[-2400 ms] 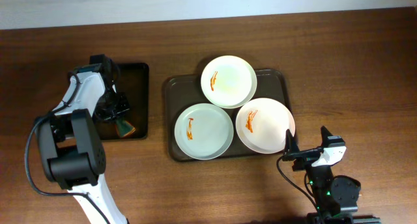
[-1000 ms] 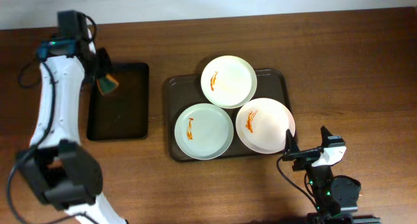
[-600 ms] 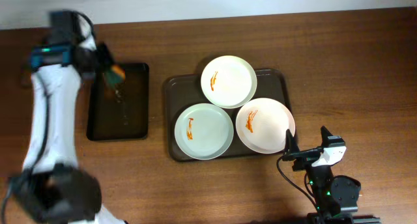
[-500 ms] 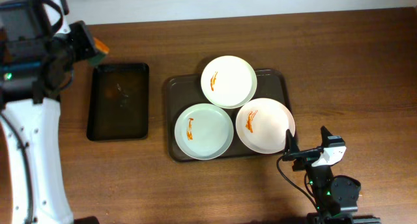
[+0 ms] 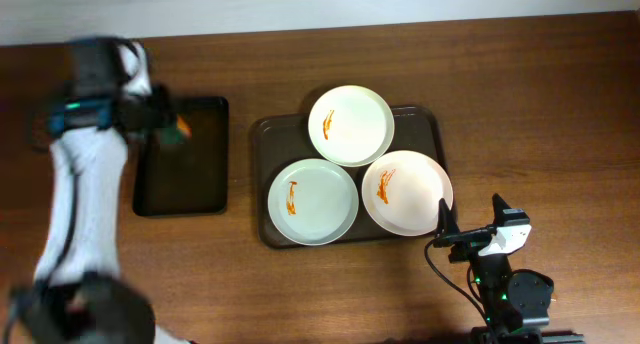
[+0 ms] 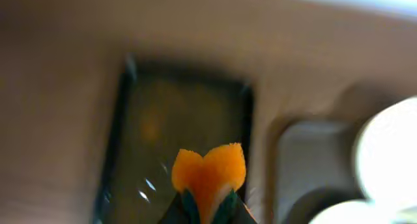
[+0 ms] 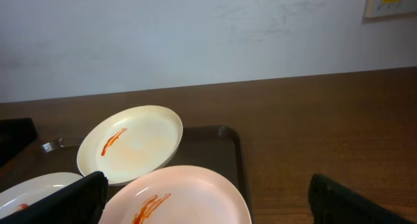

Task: Clean dirty plates on tray and stack at the side
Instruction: 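Lift the sponge with the left gripper out of the black tray, then move the sponge with the left gripper onto the lower-left plate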

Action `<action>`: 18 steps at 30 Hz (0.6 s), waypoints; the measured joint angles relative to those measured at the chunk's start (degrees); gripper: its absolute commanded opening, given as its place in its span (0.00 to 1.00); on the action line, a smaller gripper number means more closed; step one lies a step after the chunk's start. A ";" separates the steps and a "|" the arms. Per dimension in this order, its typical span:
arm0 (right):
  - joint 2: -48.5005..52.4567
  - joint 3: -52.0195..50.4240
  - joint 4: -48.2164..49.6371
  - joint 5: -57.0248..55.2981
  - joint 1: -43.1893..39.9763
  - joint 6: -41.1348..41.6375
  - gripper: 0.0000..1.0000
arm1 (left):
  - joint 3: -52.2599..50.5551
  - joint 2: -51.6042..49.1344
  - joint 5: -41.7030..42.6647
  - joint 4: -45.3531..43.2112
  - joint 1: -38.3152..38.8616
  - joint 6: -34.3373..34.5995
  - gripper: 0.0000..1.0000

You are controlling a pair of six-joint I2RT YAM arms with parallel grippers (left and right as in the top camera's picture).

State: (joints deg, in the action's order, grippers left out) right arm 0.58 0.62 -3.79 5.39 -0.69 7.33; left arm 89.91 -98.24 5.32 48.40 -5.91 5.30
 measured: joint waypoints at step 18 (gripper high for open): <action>0.00 0.00 0.00 0.00 0.00 -0.02 0.98 | 3.45 2.75 -2.58 3.13 1.29 -0.09 0.00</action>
State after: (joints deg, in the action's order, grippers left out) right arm 0.58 0.62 -3.79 5.39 -0.69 7.31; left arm 93.36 -95.48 2.74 51.53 -4.62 5.21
